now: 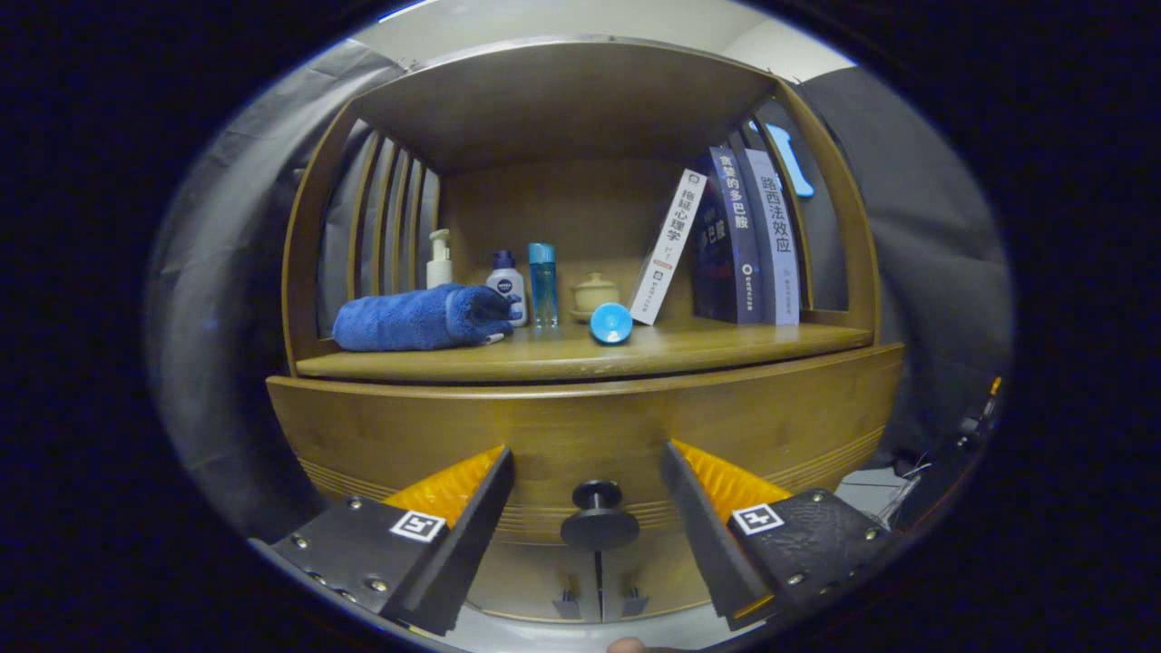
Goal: Pull open the drawer, take out the items inside it, and place them on the countertop above the cabinet.
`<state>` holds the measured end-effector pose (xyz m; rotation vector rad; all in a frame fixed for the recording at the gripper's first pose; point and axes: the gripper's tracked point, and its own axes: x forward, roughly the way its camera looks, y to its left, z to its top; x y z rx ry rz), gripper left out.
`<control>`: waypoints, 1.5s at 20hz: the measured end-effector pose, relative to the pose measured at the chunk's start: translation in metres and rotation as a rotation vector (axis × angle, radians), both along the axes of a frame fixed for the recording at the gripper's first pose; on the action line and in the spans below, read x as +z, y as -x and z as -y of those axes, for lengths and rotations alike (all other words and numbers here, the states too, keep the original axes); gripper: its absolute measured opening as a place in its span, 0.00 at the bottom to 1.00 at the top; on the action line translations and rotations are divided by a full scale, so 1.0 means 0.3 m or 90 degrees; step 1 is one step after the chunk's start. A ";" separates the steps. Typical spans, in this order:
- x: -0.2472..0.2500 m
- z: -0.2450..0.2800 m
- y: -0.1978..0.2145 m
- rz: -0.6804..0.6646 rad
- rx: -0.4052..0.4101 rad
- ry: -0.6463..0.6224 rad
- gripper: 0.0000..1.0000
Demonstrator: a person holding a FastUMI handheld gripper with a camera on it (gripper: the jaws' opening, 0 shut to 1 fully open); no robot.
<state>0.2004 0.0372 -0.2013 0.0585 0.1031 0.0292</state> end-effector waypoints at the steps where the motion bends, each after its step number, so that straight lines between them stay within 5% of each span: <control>1: 0.000 -0.001 -0.010 0.007 0.000 0.000 0.99; 13: -0.045 -0.021 -0.063 -0.007 0.005 -0.044 0.99; 30: 0.177 0.023 0.333 -0.035 0.003 0.033 0.99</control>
